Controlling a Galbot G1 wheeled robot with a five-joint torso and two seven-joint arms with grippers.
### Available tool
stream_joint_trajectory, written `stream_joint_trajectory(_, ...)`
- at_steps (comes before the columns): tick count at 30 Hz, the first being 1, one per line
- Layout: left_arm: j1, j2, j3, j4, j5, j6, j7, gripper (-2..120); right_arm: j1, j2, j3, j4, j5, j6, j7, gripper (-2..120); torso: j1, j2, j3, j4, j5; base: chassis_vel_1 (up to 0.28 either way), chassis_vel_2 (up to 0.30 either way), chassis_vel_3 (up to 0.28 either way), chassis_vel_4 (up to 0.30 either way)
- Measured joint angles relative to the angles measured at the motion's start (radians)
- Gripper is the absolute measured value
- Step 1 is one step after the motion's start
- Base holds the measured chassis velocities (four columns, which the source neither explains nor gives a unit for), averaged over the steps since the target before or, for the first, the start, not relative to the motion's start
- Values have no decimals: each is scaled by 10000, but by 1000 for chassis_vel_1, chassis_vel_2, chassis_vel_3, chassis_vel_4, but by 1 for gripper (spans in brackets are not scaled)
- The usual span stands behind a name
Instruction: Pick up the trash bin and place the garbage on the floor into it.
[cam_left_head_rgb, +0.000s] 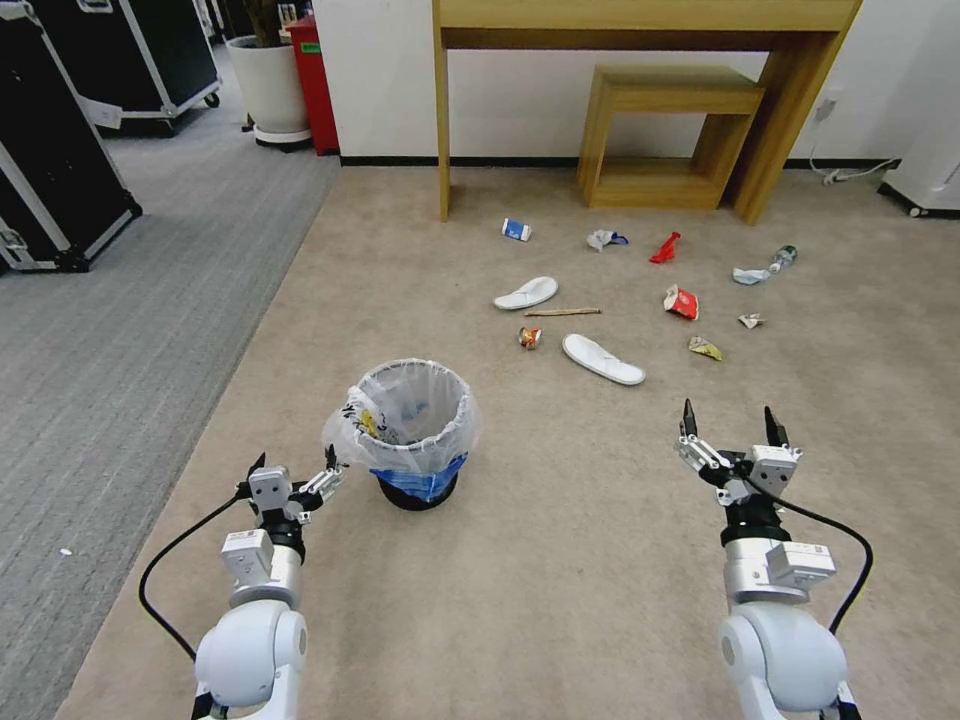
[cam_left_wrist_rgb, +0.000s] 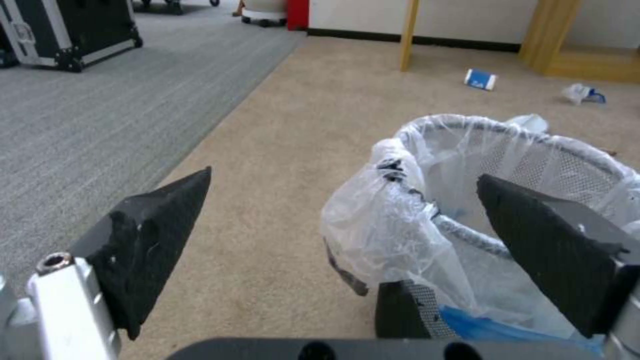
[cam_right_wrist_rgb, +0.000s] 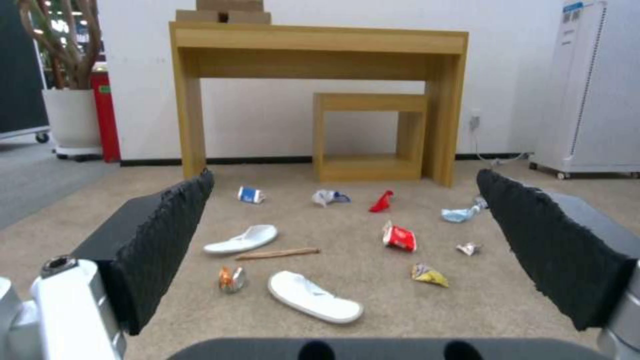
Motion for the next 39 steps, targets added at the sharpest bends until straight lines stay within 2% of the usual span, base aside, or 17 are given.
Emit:
stream_joint_trajectory(13,152,0,33,-10,56,-102,-7,100,-46,28,84,58,-88,-44,-131,100,-1,0,-1,0,0,-38,33,32,-33)
stream_joint_trajectory(26,162,0,44,121,146,-258,-13,100,-44,42,55,62,-133,-55,-76,100,1,-1,1,1,5,-212,219,226,-214)
stream_joint_trajectory(29,147,0,47,164,154,-263,-16,100,-27,49,28,39,-162,-22,-36,100,3,-1,3,1,-6,-208,210,228,-189)
stream_joint_trajectory(31,142,0,46,181,167,-264,-49,100,-11,59,19,-32,-163,119,-32,100,4,-1,3,0,6,-205,162,132,-162)
stream_joint_trajectory(39,194,0,261,-26,37,43,-96,100,53,-31,8,-101,25,98,24,100,-1,0,-1,-1,0,-31,11,21,-24)
